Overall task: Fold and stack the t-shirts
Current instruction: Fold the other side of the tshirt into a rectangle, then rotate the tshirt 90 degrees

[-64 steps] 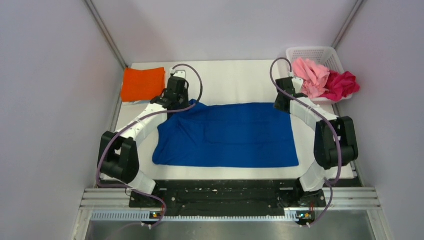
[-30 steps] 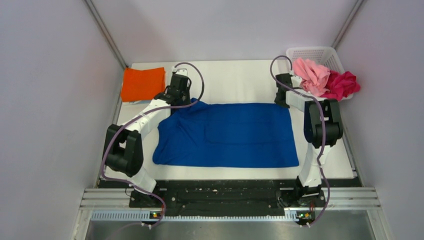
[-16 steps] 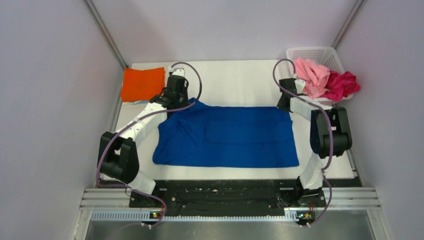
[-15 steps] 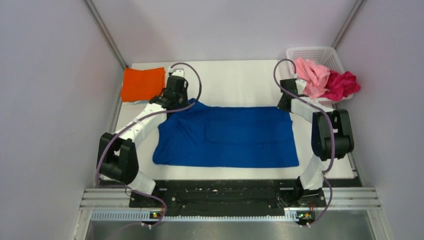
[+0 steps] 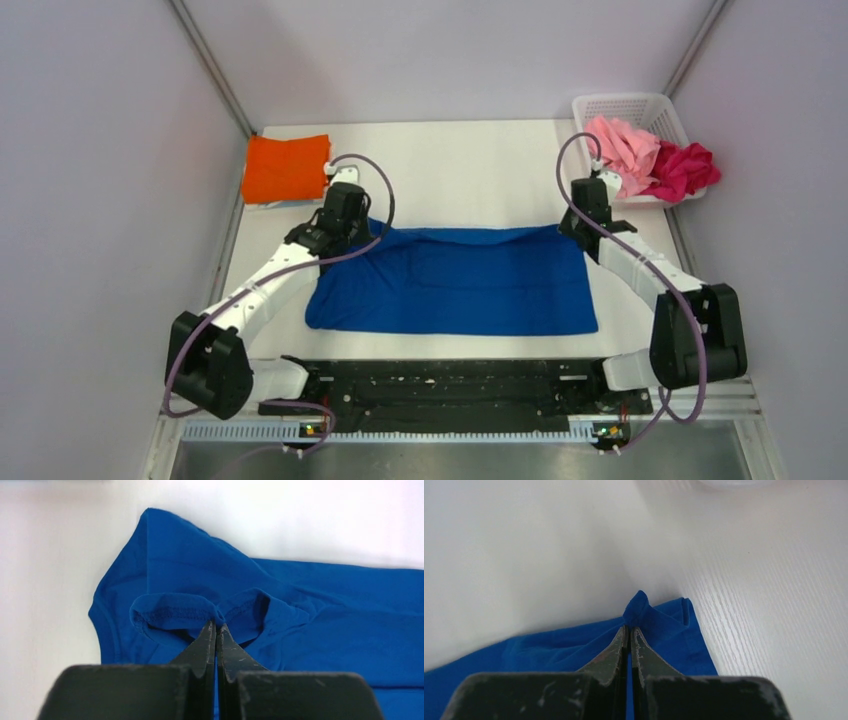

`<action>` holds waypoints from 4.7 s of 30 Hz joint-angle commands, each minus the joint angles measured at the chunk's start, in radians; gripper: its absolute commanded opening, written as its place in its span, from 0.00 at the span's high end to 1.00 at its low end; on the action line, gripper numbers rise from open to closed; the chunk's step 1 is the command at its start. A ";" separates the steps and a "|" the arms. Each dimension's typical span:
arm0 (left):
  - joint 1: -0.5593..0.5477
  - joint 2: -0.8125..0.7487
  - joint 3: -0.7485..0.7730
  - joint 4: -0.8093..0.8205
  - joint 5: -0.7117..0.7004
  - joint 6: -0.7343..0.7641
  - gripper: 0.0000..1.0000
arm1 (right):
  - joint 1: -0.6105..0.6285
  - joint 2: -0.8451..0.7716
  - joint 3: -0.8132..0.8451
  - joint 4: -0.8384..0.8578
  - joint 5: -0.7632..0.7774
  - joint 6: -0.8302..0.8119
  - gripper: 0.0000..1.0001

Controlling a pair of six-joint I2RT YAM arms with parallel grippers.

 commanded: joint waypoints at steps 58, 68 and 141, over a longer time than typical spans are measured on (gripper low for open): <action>-0.127 -0.531 -0.291 -0.133 0.020 -0.305 0.01 | 0.089 -0.684 -0.260 -0.234 0.120 0.174 0.01; -0.122 -0.066 -0.171 0.019 0.021 -0.278 0.01 | 0.089 -0.640 -0.261 -0.203 0.002 0.127 0.01; -0.197 -0.225 -0.270 0.139 0.305 -0.330 0.01 | 0.089 -0.554 -0.311 -0.051 -0.213 0.099 0.01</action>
